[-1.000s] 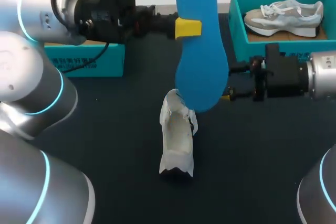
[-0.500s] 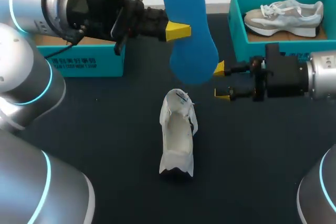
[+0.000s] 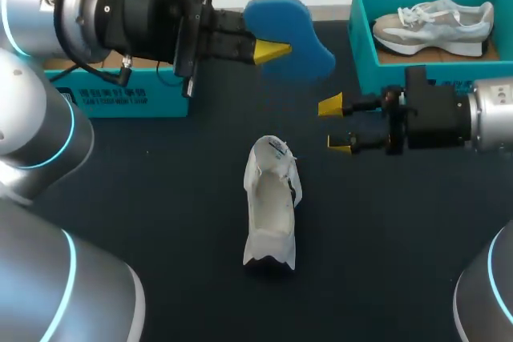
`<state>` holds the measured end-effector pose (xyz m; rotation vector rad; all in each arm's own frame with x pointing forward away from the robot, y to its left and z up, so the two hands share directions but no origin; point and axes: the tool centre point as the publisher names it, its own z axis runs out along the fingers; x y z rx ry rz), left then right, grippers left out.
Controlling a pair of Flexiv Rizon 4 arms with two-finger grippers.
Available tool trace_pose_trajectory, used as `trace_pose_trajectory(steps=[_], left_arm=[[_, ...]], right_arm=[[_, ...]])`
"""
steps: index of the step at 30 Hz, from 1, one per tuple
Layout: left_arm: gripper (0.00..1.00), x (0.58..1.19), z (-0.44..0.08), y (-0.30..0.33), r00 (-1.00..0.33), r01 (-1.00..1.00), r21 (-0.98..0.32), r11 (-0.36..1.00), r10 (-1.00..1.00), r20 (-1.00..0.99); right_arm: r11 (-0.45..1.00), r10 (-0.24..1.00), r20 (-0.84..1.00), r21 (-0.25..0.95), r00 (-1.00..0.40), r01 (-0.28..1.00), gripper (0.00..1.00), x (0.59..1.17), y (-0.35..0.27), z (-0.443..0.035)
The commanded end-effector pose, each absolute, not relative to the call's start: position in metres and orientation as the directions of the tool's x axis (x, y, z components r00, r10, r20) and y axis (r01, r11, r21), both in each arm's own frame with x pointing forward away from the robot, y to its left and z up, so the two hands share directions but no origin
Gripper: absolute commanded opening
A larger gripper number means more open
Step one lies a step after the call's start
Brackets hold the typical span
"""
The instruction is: Take the shoe out of the shoebox, open the shoe tongue, remove and reinsert the insole, then place the shoe into the shoebox
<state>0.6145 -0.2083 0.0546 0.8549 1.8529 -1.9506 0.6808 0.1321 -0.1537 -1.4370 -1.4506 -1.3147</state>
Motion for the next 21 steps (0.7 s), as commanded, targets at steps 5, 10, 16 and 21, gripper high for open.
trace_pose_trajectory(steps=[5,10,16,21], left_arm=[[0.0,0.61,0.052,-0.206,-0.73,0.657,-0.745,-0.118,0.148,-0.667],[0.0,0.619,0.026,-0.19,-0.596,0.783,-0.613,-0.103,0.153,-0.788],[0.0,0.626,0.013,-0.169,-0.372,0.917,-0.377,-0.13,0.063,-0.926],[0.0,0.63,-0.011,-0.166,-0.314,0.945,-0.319,-0.069,0.072,-0.947]], right_arm=[[-0.131,0.266,0.953,0.181,-0.141,0.975,1.0,0.682,0.134,-0.155],[-0.131,0.266,0.953,0.181,-0.141,0.975,1.0,0.682,0.134,-0.155],[-0.131,0.266,0.953,0.181,-0.141,0.975,1.0,0.682,0.134,-0.155],[-0.131,0.266,0.953,0.181,-0.141,0.975,1.0,0.682,0.134,-0.155]])
